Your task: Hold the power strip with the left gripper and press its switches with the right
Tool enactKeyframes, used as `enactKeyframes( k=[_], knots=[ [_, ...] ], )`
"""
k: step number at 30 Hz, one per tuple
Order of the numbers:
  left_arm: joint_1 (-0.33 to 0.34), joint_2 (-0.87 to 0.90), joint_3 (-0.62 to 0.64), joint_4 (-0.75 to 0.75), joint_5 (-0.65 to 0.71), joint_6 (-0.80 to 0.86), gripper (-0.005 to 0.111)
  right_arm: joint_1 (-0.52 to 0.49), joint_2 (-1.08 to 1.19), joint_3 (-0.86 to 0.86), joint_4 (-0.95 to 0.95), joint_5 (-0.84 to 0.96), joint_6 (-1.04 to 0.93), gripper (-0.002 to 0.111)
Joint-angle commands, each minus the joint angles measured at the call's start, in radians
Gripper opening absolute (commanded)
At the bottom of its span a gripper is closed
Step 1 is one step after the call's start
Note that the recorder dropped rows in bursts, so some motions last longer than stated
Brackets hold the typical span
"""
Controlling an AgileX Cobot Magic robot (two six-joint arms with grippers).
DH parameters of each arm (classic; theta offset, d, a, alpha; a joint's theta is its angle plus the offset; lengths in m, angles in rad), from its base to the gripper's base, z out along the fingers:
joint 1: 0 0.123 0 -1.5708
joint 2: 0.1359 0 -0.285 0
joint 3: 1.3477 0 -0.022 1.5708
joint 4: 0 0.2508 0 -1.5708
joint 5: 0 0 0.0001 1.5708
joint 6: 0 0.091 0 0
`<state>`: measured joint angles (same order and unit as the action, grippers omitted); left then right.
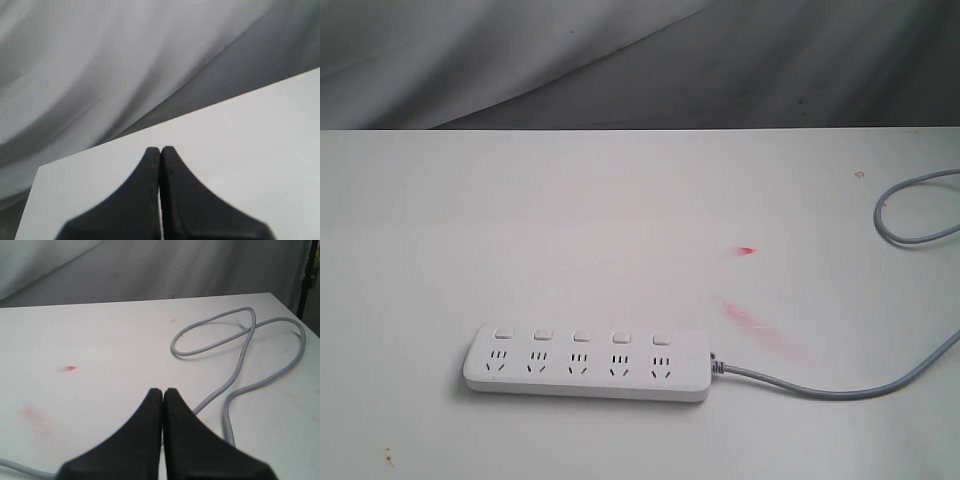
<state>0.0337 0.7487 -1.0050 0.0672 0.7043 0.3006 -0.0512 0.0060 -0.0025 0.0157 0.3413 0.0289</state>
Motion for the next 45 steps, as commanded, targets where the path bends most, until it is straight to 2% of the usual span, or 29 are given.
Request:
enactKeyframes(
  k=[1, 6, 14, 19, 23, 29, 33, 35, 39, 45],
  knots=[
    [-0.004, 0.079, -0.028, -0.027, 0.016, 0.086, 0.0, -0.008, -0.006, 0.003, 0.003, -0.001, 0.004, 0.0],
    [-0.004, 0.114, -0.03, -0.06, 0.0, 0.172, 0.0, -0.008, -0.006, 0.003, 0.003, -0.001, 0.004, 0.0],
    [-0.004, 0.114, -0.03, -0.087, -0.142, 0.296, 0.0, -0.008, -0.006, 0.003, 0.003, -0.001, 0.004, 0.0],
    [-0.004, 0.115, -0.03, -0.117, -0.157, 0.356, 0.0, -0.008, -0.006, 0.003, 0.003, -0.001, 0.004, 0.0],
    [-0.004, 0.165, -0.03, -0.19, -0.147, 0.459, 0.0, -0.008, -0.006, 0.003, 0.003, -0.001, 0.004, 0.0],
    [0.011, 0.275, -0.03, -0.396, -0.018, 0.804, 0.0, -0.008, -0.006, 0.003, 0.003, -0.001, 0.004, 0.0],
    [0.096, 0.322, -0.03, -0.612, 0.106, 1.039, 0.0, -0.008, -0.006, 0.003, 0.003, -0.001, 0.004, 0.0],
    [0.164, 0.339, -0.03, -0.737, 0.229, 1.199, 0.0, -0.008, -0.006, 0.003, 0.003, -0.001, 0.004, 0.0],
    [0.284, 0.371, -0.03, -0.85, 0.511, 1.439, 0.0, -0.008, -0.006, 0.003, 0.003, -0.001, 0.004, 0.0],
    [0.391, 0.457, -0.018, -0.872, 0.517, 1.568, 0.0, -0.008, -0.006, 0.003, 0.003, -0.001, 0.004, 0.0]
  ],
)
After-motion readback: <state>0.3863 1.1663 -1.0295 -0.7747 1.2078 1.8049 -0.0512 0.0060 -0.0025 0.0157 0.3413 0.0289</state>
